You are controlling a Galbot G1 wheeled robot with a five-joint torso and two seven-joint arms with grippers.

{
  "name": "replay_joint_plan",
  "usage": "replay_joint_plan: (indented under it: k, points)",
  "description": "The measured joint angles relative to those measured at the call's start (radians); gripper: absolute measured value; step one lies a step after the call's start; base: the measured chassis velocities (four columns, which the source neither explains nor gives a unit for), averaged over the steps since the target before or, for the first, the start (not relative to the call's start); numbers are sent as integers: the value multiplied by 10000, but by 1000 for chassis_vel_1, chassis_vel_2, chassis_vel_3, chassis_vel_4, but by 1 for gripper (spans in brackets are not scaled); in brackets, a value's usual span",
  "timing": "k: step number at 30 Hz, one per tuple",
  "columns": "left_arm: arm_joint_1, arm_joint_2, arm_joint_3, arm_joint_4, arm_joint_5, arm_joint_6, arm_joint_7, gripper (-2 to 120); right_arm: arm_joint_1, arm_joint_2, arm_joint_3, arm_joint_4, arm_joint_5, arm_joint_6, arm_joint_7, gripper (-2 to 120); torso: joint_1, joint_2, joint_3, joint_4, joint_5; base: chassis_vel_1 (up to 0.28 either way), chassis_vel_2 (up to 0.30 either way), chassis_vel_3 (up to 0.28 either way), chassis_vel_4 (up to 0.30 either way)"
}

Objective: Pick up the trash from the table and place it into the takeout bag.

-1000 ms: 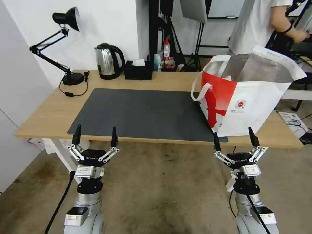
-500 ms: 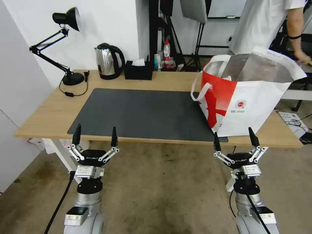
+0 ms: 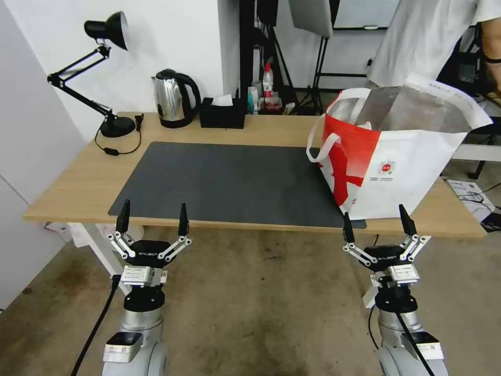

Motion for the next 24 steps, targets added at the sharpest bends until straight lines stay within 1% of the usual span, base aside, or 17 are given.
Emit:
replay_joint_plan:
  k: [24]
  points:
    - [0, 0, 0, 0, 0, 0, 0, 100, 0, 0, 0, 0, 0, 0, 0, 100, 0, 0, 0, 0, 0, 0, 0, 0, 0]
